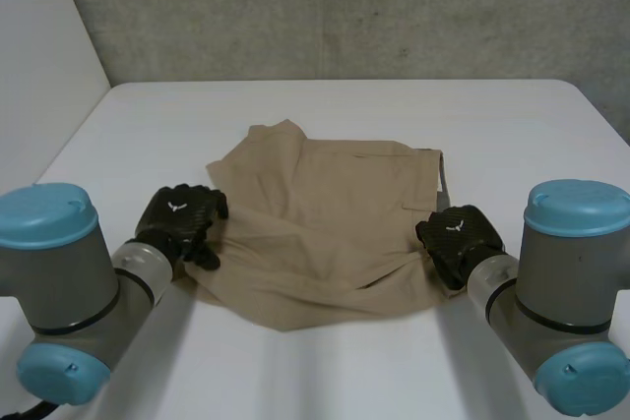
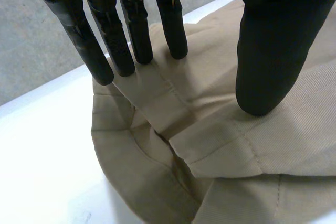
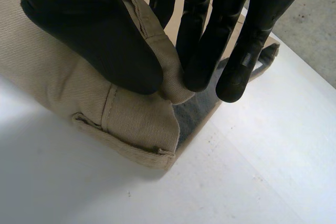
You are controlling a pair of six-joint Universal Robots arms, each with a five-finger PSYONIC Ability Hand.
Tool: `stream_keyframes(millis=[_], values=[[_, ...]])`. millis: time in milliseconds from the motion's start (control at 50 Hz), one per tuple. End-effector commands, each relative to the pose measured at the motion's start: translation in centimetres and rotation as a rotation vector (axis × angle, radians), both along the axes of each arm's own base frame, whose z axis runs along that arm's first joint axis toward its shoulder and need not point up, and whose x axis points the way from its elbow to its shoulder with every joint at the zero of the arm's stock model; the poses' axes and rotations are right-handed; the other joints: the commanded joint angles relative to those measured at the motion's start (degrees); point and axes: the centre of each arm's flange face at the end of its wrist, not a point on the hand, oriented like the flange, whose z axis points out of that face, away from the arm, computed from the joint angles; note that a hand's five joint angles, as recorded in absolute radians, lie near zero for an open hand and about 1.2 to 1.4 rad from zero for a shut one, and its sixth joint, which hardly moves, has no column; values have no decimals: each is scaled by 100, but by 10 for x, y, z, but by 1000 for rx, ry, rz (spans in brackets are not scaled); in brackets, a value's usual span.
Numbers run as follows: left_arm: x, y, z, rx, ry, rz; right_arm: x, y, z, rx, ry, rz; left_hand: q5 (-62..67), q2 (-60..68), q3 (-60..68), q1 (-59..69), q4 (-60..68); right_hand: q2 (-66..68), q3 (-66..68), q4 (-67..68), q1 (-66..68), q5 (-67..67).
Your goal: Fold the shorts.
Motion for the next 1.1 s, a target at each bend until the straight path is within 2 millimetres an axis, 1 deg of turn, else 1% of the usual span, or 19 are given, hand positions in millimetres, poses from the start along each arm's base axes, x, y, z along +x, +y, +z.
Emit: stream_keyframes(millis=[20, 100, 180, 340, 400, 440, 600, 620, 640, 740, 780, 800, 860, 920, 940, 1000, 1020, 1080, 1100], values=[[2, 8, 3, 18, -7, -3, 0, 0, -1, 2, 1, 0, 889, 857, 830, 801, 868, 1232, 1213, 1168, 2361, 1330], [6, 17, 17, 24, -5, -6, 0, -1, -1, 2, 1, -2, 1126, 1094, 1067, 1039, 1105, 1232, 1213, 1168, 2361, 1330], [9, 27, 22, 57, -16, -12, 0, -1, -2, 3, 1, -2, 1260, 1228, 1201, 1173, 1240, 1232, 1213, 1168, 2361, 1330], [13, 39, 18, 112, -35, -19, 0, -1, -1, 2, 1, -2, 1479, 1448, 1421, 1392, 1459, 1232, 1213, 1168, 2361, 1330], [14, 36, 18, 108, -32, -15, 0, -1, -2, 4, 3, -3, 1429, 1397, 1370, 1342, 1409, 1232, 1213, 1168, 2361, 1330], [16, 30, 16, 99, -27, -2, 0, -1, -2, 5, 2, -2, 1362, 1330, 1303, 1275, 1342, 1232, 1213, 1168, 2361, 1330], [14, 15, -3, 117, -35, 8, 0, -1, -1, 2, 1, -2, 1445, 1413, 1386, 1358, 1425, 1232, 1213, 1168, 2361, 1330], [13, 14, -4, 118, -35, 8, 0, -1, -1, 1, 1, -3, 1562, 1531, 1504, 1475, 1542, 1232, 1213, 1168, 2361, 1330], [13, 14, -7, 125, -44, 4, 0, -1, 0, 0, 1, -3, 2030, 1998, 1971, 1943, 2009, 1232, 1213, 1168, 2361, 1330], [12, 15, -11, 119, -88, -20, 0, -1, 3, -6, -4, -4, 2705, 2673, 2646, 2617, 2684, 1232, 1213, 1168, 2361, 1330], [11, 16, -12, 116, -102, -28, 0, -1, 4, -9, -5, -4, 3677, 3646, 3619, 3590, 3657, 1232, 1213, 1168, 2361, 1330], [10, 17, -12, 111, -112, -39, 0, 0, 5, -12, -7, -2, 4813, 4781, 4754, 4726, 4793, 1232, 1213, 1168, 2361, 1330], [9, 18, -7, 96, -116, -43, 0, 0, 9, -21, -11, 0, 4825, 4793, 4766, 4737, 4804, 1232, 1213, 1168, 2361, 1330], [10, 18, 15, 38, -94, -37, 0, 1, 18, -43, -22, 1, 4825, 4793, 4766, 4737, 4804, 1232, 1213, 1168, 2361, 1330], [12, 21, 36, -14, -76, -31, 0, 1, 27, -65, -30, -1, 4825, 4793, 4766, 4737, 4804, 1232, 1213, 1168, 2361, 1330], [14, 26, 64, -82, -48, -27, -1, 3, 48, -117, -50, -1, 4825, 4793, 4766, 4737, 4804, 1232, 1213, 1168, 2361, 1330], [17, 29, 84, -132, -30, -18, -4, 4, 64, -156, -60, -3, 4825, 4793, 4766, 4737, 4804, 1232, 1213, 1168, 2361, 1330], [22, 37, 120, -226, 3, -8, -8, 6, 90, -218, -69, -8, 4825, 4793, 4766, 4737, 4804, 1232, 1213, 1168, 2361, 1330], [26, 44, 144, -287, 23, 2, -10, 11, 107, -261, -78, -5, 4825, 4793, 4766, 4737, 4804, 1232, 1213, 1168, 2361, 1330]])
